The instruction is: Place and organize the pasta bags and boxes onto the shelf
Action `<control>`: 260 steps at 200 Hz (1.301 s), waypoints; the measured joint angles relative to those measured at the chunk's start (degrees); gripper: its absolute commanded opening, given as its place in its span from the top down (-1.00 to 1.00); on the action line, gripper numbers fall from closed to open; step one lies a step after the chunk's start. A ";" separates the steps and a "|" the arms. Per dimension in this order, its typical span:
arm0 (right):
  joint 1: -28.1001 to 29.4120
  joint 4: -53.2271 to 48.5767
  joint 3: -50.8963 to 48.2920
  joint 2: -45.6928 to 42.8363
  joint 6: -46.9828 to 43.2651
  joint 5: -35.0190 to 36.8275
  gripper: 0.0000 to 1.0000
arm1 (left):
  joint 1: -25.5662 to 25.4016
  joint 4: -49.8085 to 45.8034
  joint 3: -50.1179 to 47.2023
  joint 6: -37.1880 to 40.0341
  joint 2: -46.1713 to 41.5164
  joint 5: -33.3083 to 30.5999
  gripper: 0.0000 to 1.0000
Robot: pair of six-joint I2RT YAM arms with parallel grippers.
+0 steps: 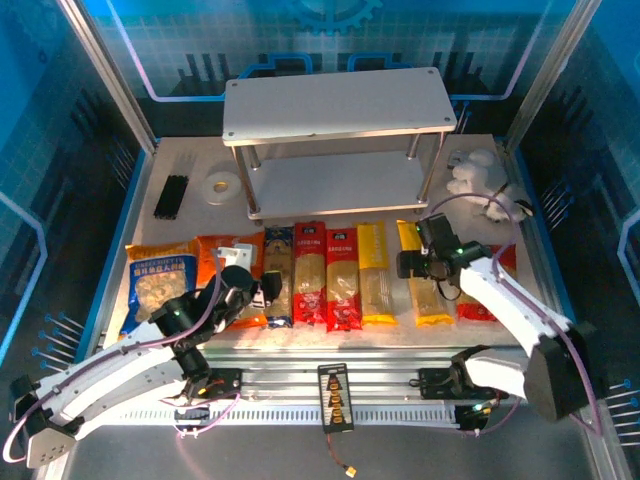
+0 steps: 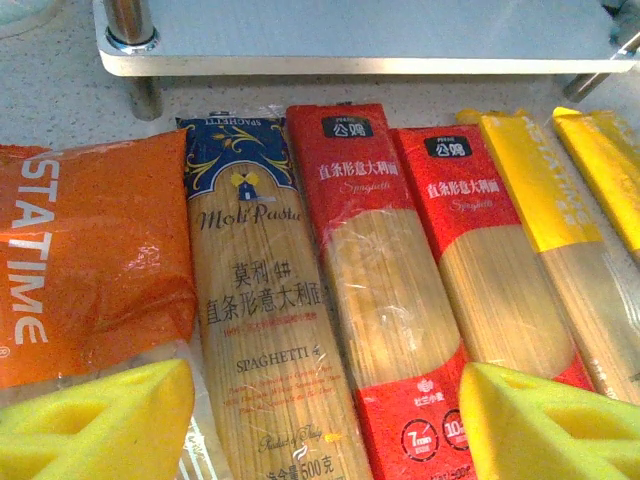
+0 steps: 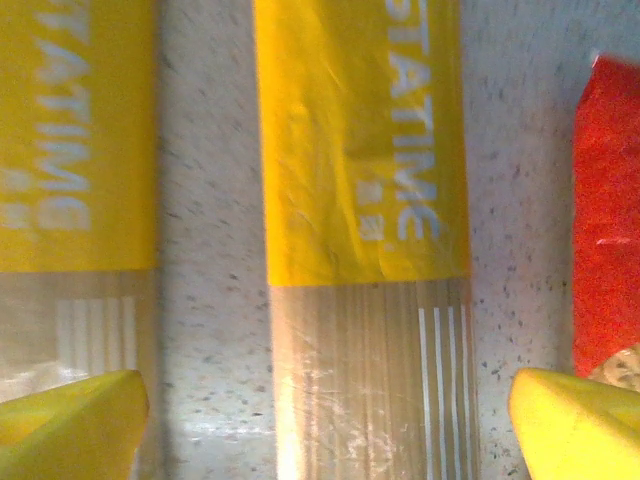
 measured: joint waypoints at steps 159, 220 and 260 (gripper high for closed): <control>-6.32 -1.22 2.73 12.85 -1.60 -5.99 -0.99 | -0.13 -1.53 -0.07 -0.87 -2.45 -0.90 -0.47; -6.71 -2.14 4.61 17.35 -2.16 -6.03 -0.99 | -0.13 -1.84 -0.48 -0.87 -5.42 -1.57 -0.48; -6.84 -3.02 4.61 19.93 -3.15 -6.54 -0.99 | -0.13 -2.64 -1.05 -0.87 -6.88 -2.08 -0.48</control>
